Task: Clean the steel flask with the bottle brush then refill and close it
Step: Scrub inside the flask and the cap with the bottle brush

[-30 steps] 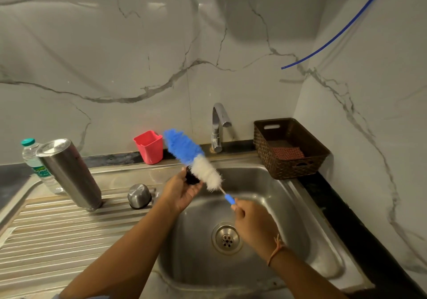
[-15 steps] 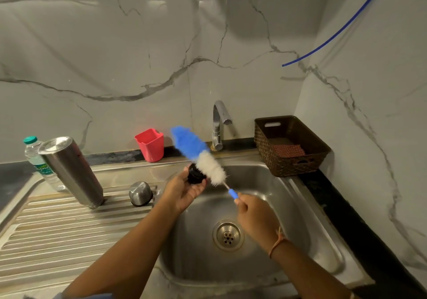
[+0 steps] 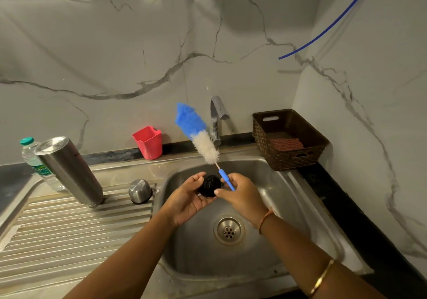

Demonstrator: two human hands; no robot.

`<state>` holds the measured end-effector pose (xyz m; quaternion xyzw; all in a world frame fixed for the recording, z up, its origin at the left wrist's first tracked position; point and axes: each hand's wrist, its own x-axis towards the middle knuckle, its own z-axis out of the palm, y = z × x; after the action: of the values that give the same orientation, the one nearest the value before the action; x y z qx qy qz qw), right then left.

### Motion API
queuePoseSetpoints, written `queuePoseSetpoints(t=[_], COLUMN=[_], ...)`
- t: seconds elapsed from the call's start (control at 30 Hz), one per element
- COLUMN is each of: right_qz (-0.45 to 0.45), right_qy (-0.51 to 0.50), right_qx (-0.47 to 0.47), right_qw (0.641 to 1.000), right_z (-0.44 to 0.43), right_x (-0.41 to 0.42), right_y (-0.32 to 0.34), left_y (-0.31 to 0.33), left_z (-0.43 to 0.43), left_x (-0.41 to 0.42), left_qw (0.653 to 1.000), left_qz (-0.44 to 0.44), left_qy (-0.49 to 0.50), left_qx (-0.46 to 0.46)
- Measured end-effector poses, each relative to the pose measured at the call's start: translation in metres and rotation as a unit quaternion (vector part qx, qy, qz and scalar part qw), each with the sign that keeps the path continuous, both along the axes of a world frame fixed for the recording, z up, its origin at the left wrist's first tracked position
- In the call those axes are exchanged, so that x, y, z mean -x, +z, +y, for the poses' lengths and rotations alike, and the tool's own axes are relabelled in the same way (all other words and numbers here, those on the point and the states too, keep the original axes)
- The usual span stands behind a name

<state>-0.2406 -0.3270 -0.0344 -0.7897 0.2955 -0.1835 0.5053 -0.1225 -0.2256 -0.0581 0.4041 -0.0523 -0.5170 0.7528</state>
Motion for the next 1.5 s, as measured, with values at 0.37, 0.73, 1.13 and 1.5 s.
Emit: queuePoseSetpoints(t=[0.37, 0.73, 1.13, 1.5], right_qz=[0.03, 0.059, 0.104, 0.061], right_qy=[0.036, 0.049, 0.006, -0.06], right_qx=[0.096, 0.117, 0.126, 0.001], right_qw=[0.994, 0.99, 0.986, 0.996], right_z=[0.003, -0.002, -0.001, 0.005], right_x=[-0.025, -0.034, -0.031, -0.037], right_y=[-0.006, -0.011, -0.017, -0.003], left_y=[0.001, -0.002, -0.013, -0.03], left_z=[0.012, 0.008, -0.001, -0.007], left_x=[0.004, 0.004, 0.005, 0.012], left_qw=[0.997, 0.992, 0.992, 0.85], left_qz=[0.075, 0.112, 0.093, -0.477], left_qy=[0.003, 0.032, 0.05, 0.088], left_qx=[-0.029, -0.052, -0.066, -0.206])
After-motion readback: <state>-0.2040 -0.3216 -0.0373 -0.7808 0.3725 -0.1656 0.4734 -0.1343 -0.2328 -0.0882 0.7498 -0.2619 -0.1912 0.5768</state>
